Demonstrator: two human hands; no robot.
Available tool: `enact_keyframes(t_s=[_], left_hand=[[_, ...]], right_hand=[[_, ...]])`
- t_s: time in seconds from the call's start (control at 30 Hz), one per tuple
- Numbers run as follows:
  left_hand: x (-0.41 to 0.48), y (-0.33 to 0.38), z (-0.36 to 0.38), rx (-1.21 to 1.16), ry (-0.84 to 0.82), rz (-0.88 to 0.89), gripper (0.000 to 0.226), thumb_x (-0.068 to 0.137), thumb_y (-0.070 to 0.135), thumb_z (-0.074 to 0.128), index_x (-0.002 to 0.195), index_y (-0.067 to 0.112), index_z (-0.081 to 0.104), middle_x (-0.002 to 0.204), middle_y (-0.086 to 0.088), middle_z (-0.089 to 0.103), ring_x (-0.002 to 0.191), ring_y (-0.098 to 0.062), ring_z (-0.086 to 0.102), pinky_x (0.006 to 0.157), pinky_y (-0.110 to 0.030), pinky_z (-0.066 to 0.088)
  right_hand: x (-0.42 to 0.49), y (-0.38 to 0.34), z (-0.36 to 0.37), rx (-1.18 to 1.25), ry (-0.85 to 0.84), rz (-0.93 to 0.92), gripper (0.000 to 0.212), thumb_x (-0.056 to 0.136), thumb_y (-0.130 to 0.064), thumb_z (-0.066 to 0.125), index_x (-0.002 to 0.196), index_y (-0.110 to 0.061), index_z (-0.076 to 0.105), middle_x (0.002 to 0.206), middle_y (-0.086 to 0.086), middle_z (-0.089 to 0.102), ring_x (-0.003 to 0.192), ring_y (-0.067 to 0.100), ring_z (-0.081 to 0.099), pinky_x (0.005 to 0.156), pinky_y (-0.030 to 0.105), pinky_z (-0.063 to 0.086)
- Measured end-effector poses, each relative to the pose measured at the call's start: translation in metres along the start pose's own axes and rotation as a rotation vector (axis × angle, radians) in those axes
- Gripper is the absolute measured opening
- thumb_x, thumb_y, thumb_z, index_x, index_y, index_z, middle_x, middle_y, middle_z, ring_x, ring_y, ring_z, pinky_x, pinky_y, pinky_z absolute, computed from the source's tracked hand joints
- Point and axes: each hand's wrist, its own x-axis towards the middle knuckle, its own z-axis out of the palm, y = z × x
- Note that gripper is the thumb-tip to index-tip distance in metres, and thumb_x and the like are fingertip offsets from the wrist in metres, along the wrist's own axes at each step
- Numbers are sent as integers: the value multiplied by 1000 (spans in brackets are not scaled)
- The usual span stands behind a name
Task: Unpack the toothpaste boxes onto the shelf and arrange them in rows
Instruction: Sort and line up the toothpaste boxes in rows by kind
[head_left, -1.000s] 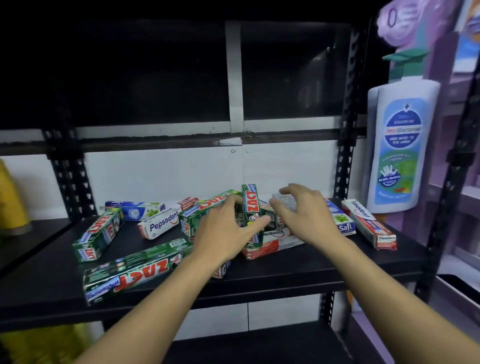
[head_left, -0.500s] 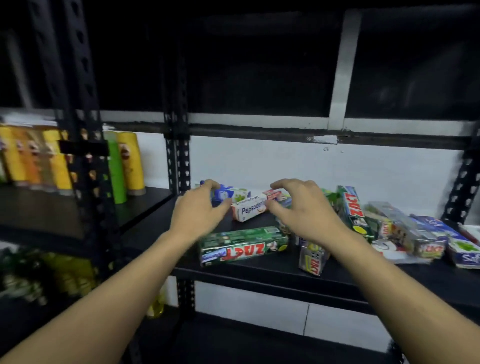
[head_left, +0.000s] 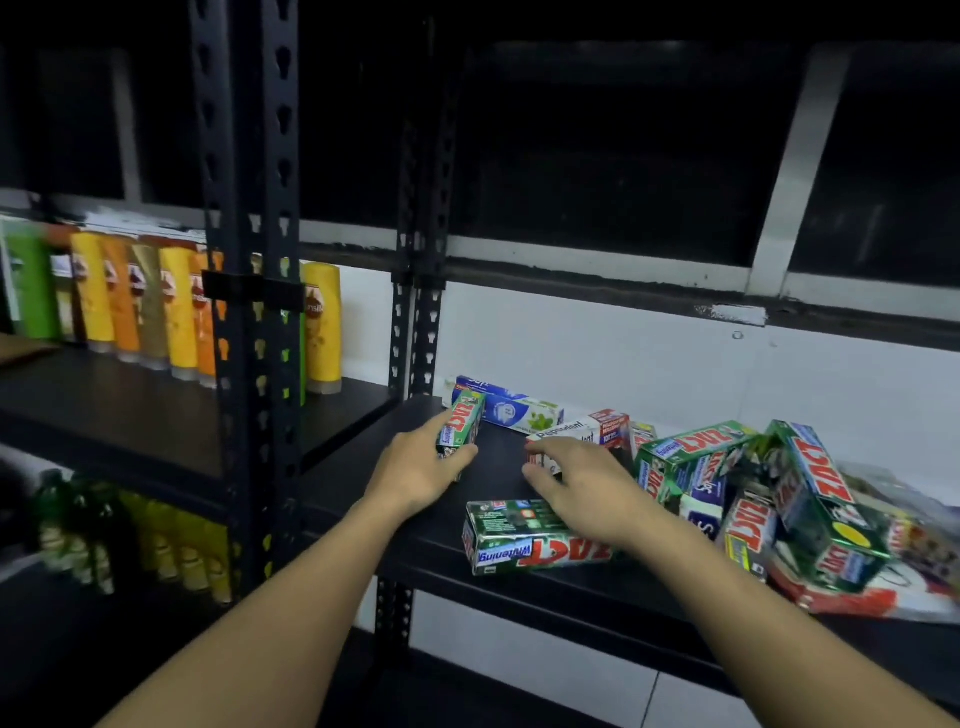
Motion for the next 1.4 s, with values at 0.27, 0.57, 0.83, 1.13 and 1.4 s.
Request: enact_keyframes(t_s=[0.27, 0.57, 0.83, 1.13, 1.4], left_hand=[[2, -14, -3, -115, 73, -5, 47, 85, 51, 63, 131, 43, 57, 104, 15, 70, 90, -9, 66, 76, -27, 54], [5, -17, -1, -222, 107, -45, 41, 77, 52, 65, 117, 45, 65, 95, 19, 71, 85, -2, 66, 74, -29, 57], [1, -15, -5, -245, 99, -43, 38, 80, 48, 67, 117, 41, 66, 92, 20, 70, 80, 2, 65, 68, -23, 54], [-5, -16, -5, -238, 77, -8, 47, 75, 42, 74, 122, 42, 65, 90, 20, 72, 78, 2, 67, 68, -21, 56], [-7, -15, -5, -214, 91, 9, 50, 76, 39, 77, 123, 42, 65, 89, 21, 71, 76, 5, 66, 69, -23, 57]], right_hand=[[52, 5, 8, -117, -160, 48, 45, 103, -32, 40, 146, -18, 44, 155, 10, 36, 142, 27, 32, 116, 37, 26], [48, 1, 3, -213, 46, 289, 14, 88, -10, 51, 90, -6, 64, 96, 13, 65, 80, 30, 61, 70, 36, 55], [25, -13, -13, -375, 26, 462, 35, 87, 6, 46, 120, -2, 54, 120, 18, 60, 105, 33, 63, 75, 35, 50], [-43, -23, -24, 192, -27, -73, 53, 79, -70, 60, 128, -47, 59, 121, -37, 56, 114, -21, 47, 94, 1, 32], [-55, 5, 9, -8, 122, -82, 59, 83, -73, 50, 135, -45, 52, 124, -33, 53, 117, -9, 48, 103, 18, 37]])
